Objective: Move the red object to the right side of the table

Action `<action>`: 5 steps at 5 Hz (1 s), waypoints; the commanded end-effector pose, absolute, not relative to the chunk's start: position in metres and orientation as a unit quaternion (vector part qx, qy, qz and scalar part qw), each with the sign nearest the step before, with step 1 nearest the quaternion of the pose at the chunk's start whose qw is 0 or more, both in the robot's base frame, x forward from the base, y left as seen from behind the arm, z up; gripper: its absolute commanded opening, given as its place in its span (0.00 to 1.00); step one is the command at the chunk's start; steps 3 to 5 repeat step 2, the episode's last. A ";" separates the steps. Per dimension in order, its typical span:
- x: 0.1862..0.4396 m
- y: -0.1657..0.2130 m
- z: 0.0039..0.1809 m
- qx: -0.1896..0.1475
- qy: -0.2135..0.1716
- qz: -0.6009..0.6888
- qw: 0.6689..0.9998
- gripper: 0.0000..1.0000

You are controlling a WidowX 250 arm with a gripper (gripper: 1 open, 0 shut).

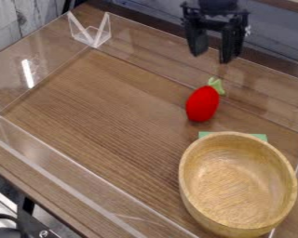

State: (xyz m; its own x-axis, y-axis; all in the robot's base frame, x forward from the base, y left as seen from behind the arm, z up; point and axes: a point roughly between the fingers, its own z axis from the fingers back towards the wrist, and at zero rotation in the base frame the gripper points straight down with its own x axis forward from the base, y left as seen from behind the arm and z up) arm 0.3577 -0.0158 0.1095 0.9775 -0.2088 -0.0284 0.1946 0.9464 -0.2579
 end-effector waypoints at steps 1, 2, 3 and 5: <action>0.374 -0.013 0.119 -0.124 0.001 -0.114 0.986 1.00; 0.373 -0.007 0.112 -0.125 0.011 -0.126 0.984 0.00; 0.373 -0.007 0.112 -0.125 0.011 -0.126 0.984 0.00; 0.373 -0.007 0.112 -0.125 0.011 -0.126 0.984 0.00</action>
